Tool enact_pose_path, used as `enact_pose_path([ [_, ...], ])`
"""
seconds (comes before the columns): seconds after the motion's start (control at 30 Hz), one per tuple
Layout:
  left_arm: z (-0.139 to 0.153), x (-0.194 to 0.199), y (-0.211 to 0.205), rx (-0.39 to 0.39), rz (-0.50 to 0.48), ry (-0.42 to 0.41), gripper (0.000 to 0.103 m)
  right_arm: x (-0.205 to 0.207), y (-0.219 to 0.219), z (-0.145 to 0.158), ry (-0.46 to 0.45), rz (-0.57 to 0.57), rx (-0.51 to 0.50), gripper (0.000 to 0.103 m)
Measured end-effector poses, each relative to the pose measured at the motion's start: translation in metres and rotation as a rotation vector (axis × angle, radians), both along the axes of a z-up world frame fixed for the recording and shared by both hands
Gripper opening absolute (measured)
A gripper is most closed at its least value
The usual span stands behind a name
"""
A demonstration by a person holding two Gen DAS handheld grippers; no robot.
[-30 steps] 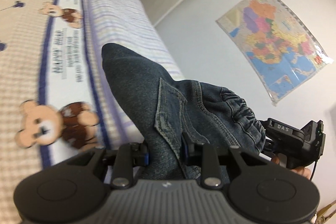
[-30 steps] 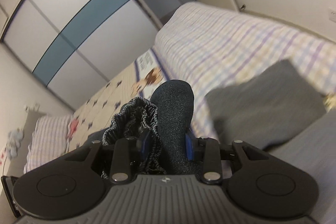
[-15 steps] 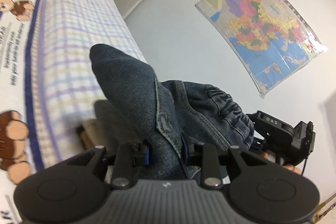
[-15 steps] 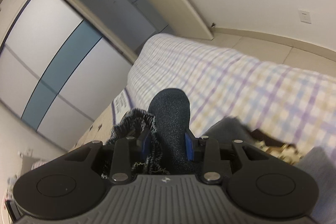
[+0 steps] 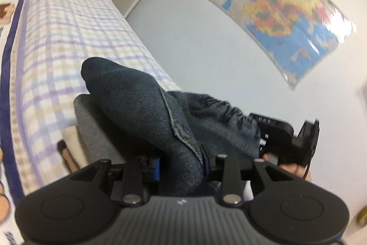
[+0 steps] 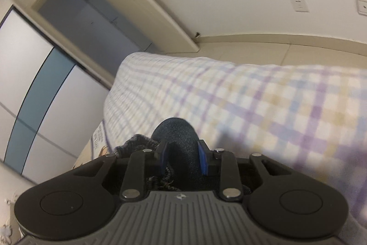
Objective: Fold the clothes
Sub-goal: 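Lift and carry the folded jeans with both grippers to the clothes stack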
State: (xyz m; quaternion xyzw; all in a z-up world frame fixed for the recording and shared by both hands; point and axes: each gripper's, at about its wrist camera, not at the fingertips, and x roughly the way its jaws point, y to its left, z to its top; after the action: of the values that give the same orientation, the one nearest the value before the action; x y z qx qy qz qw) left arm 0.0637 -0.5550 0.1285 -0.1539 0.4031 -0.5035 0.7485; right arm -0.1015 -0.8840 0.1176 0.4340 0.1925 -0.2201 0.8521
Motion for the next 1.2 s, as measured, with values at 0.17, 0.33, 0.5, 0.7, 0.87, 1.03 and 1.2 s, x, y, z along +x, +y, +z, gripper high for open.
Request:
enact_pose_path([
  [0.17, -0.001, 0.009, 0.02, -0.025, 0.007, 0.045, 0.04, -0.012, 0.005, 0.011, 0.002, -0.039, -0.041, 0.032],
  [0.33, 0.023, 0.006, 0.036, -0.109, 0.062, -0.044, 0.04, -0.033, 0.021, 0.053, -0.05, -0.026, -0.154, 0.032],
  [0.5, 0.035, -0.001, 0.031, -0.169, 0.06, -0.142, 0.044, -0.029, 0.053, 0.076, -0.044, 0.071, -0.25, 0.032],
  [0.7, 0.017, -0.011, 0.014, -0.138, -0.041, -0.13, 0.043, -0.012, 0.077, 0.054, 0.059, 0.145, -0.307, 0.032],
  [0.87, -0.008, -0.015, 0.014, -0.123, -0.07, -0.108, 0.038, -0.01, 0.077, 0.024, 0.094, 0.146, -0.282, 0.027],
  [1.03, -0.005, -0.021, 0.012, -0.076, -0.084, -0.161, 0.035, -0.002, 0.09, 0.011, 0.169, 0.147, -0.343, 0.025],
  [1.2, 0.02, -0.028, 0.031, -0.069, -0.079, -0.183, 0.053, -0.004, 0.105, 0.034, 0.161, 0.143, -0.357, 0.039],
])
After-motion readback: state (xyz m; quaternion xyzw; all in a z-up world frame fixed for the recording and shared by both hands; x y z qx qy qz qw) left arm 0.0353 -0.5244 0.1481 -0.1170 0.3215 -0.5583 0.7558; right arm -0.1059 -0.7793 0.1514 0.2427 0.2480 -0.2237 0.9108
